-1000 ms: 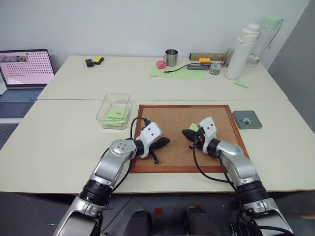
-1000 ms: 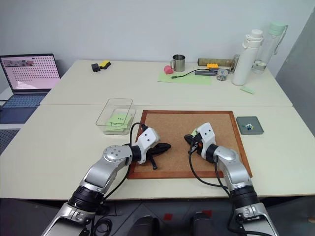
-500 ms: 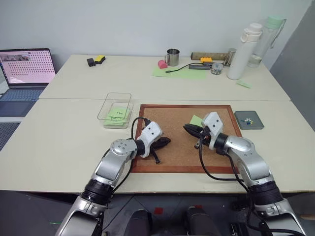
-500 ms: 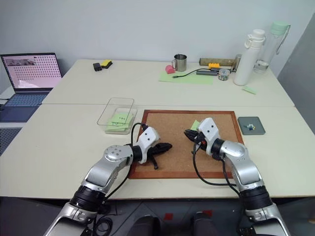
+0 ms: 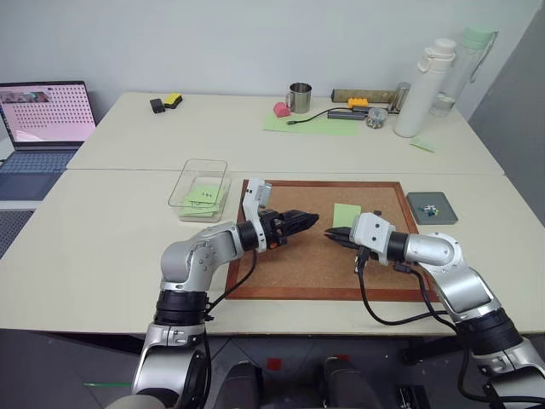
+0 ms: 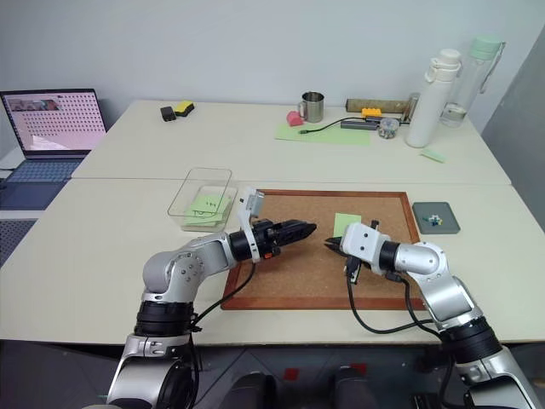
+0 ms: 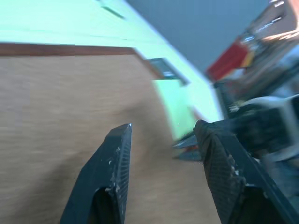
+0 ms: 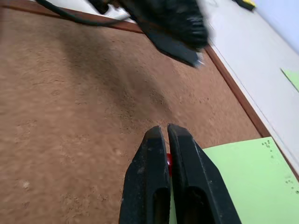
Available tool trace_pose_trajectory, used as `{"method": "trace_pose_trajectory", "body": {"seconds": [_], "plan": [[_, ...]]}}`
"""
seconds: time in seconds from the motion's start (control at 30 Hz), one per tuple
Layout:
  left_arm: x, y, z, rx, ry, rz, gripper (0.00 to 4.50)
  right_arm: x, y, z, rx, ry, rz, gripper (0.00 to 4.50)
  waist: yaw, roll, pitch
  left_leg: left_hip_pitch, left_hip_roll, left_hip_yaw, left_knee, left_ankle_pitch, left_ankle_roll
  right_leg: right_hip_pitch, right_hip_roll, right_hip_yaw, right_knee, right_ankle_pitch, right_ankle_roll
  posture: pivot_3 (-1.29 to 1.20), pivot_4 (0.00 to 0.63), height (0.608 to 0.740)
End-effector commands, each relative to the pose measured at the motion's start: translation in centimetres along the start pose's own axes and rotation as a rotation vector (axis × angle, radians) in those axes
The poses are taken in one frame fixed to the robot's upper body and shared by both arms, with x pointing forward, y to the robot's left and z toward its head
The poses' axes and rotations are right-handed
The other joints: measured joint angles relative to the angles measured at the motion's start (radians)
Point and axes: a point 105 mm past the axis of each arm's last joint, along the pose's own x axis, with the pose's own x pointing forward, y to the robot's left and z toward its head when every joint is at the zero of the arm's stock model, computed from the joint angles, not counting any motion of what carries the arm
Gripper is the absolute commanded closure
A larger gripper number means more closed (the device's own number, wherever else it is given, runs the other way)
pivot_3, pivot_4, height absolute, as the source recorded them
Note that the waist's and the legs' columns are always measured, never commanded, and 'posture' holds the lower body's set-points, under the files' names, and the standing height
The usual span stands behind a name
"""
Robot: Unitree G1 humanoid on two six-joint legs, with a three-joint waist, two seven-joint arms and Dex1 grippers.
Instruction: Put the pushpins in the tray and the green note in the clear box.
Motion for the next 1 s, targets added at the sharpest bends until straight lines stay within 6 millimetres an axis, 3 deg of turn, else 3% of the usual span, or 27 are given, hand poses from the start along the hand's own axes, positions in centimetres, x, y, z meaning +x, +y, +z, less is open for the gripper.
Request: {"method": "trace_pose_trajectory", "body": {"seconds": [0.03, 0.37, 1.0], "plan": [[0.1, -1.7, 1.8, -0.024, -0.047, -0.073, 2.28, 0.1, 0.1, 2.9, -0.131, -0.085, 0.035, 4.5, 0.0, 0.0, 0.0, 0.0, 0.0, -0.001, 0.0, 0.0, 0.0, 0.0, 0.0, 0.0, 0.0, 0.0, 0.0, 0.0, 0.15, 0.74], [0.3, -1.9, 1.2, -0.04, -0.012, -0.083, 2.28, 0.8, 1.0, 5.7, -0.245, -0.146, 0.09, 4.5, 0.002, 0.0, 0.0, 0.0, -0.001, -0.006, 0.0, 0.0, 0.0, 0.0, 0.0, -0.001, 0.0, 0.0, 0.0, 0.0, 0.15, 0.74], [-1.2, -2.0, 0.8, -0.036, -0.006, -0.08, 2.28, 0.2, 0.3, 5.5, -0.241, -0.127, 0.075, 4.5, 0.003, 0.0, 0.0, 0.0, -0.001, -0.006, 0.0, 0.0, 0.0, 0.0, -0.001, -0.001, 0.0, 0.0, -0.001, 0.0, 0.15, 0.74]]}}
